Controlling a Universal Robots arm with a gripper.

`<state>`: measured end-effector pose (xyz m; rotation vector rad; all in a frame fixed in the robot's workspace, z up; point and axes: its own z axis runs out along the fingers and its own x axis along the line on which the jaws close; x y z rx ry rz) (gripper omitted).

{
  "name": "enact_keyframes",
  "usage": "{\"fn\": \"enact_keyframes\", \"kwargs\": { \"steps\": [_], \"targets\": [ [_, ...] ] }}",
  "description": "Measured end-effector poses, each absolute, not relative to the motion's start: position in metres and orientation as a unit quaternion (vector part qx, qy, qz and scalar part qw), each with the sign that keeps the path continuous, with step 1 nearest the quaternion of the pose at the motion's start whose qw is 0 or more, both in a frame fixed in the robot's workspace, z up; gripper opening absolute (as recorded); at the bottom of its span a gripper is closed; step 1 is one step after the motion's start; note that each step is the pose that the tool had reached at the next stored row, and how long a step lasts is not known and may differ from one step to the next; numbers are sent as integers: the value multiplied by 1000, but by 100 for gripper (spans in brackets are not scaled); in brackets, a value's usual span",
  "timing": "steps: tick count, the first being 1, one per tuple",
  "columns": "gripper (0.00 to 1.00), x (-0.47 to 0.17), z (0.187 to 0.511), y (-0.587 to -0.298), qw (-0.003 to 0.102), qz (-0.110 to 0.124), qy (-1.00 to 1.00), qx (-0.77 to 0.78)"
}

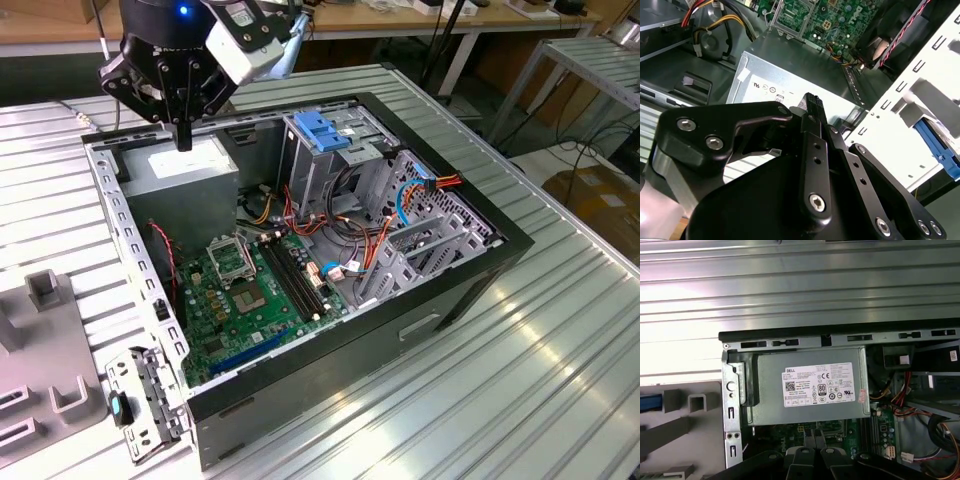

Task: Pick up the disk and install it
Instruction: 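Reach for the disk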

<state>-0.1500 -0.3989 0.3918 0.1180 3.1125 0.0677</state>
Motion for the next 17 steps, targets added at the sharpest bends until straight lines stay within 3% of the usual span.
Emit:
{"fn": "enact_keyframes", "kwargs": {
  "steps": [17],
  "targets": [
    [11,-156,392,-399,13,22,999,38]
  ]
}}
